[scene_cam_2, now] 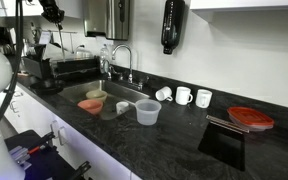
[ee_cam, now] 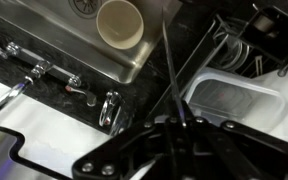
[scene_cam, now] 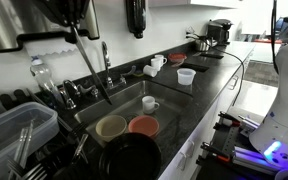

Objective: Take a knife from the rack and put it in the cup in the sink

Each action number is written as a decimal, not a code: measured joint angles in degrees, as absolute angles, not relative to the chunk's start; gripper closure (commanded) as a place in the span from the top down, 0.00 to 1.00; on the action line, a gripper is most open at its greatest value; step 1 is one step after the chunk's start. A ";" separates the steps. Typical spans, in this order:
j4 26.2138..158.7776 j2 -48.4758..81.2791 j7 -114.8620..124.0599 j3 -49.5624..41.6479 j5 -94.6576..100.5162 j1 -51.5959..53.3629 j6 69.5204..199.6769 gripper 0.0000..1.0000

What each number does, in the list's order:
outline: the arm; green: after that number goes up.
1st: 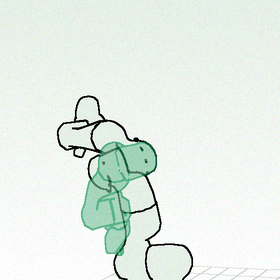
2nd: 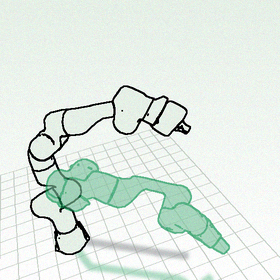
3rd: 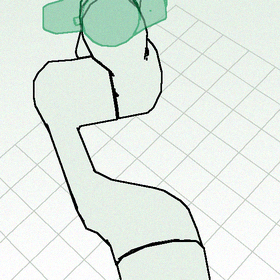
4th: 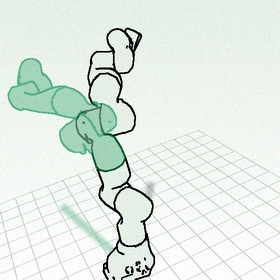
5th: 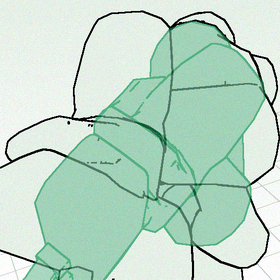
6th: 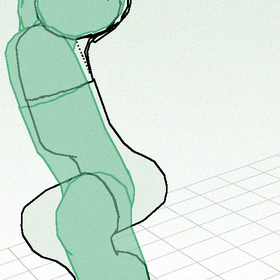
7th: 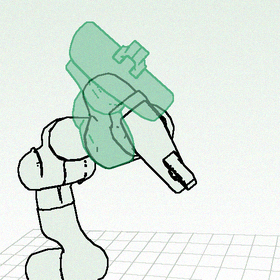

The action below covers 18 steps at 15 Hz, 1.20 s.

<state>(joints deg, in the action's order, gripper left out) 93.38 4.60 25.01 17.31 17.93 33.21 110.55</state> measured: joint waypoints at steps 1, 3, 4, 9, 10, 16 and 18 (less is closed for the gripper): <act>94.51 4.15 25.83 17.34 17.93 33.02 109.55 0.01; 96.92 3.50 27.05 17.36 17.89 32.11 108.92 0.01; 98.05 3.31 27.40 17.36 17.87 31.45 108.91 0.05; 99.55 3.01 27.64 17.73 17.84 29.96 108.91 0.05; 99.56 2.94 27.74 17.84 17.84 29.96 108.91 0.05; 99.68 2.95 27.76 18.15 17.79 29.56 108.91 0.01; 99.95 3.23 28.35 18.08 18.25 28.39 108.91 0.01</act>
